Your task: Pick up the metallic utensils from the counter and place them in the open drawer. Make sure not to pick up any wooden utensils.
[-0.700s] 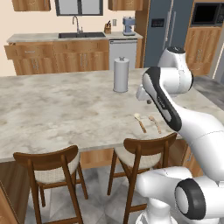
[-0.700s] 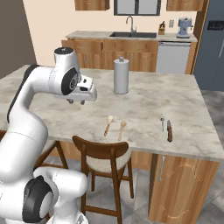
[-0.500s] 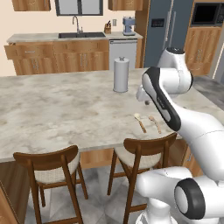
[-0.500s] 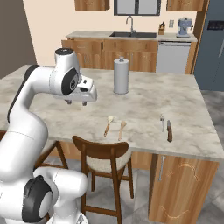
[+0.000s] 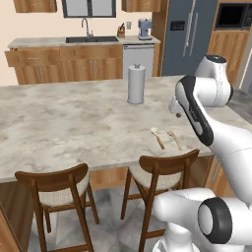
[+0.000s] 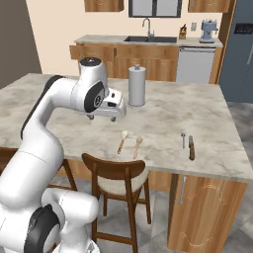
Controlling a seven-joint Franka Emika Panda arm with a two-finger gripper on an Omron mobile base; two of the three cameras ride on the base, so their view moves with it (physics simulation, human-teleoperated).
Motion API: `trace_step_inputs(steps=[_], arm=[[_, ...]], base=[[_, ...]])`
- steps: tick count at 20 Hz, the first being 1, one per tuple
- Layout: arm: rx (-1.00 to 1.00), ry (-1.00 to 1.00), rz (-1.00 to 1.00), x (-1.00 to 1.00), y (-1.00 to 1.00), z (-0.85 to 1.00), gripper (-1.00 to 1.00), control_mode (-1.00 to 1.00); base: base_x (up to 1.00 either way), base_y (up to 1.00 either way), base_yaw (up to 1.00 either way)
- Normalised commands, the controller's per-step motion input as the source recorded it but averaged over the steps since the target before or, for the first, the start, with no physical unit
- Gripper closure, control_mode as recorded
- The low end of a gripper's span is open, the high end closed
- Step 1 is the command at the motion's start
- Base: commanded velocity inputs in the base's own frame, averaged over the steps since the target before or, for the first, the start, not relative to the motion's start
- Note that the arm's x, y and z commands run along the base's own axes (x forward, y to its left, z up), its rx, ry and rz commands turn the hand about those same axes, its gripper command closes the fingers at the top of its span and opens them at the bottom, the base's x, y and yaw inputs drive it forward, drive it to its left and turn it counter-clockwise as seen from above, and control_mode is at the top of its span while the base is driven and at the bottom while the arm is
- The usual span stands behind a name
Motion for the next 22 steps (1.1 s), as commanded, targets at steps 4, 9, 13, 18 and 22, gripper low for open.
trace_step_inputs(steps=[4,9,13,18,22], arm=[[0.0,0.0,0.0,0.0,-1.0,0.0,-1.0,-1.0],[0.0,0.02,0.0,0.0,-1.0,-0.01,-1.0,-1.0],[0.0,0.1,0.0,0.0,-1.0,-0.12,-1.0,-1.0],[0.0,0.15,0.0,0.0,-1.0,-0.18,-1.0,-1.0],[0.0,0.14,0.0,0.0,-1.0,-0.28,-1.0,-1.0]], base=[[0.0,0.0,0.0],[0.0,0.0,0.0],[0.0,0.0,0.0],[0.0,0.0,0.0],[0.0,0.0,0.0]])
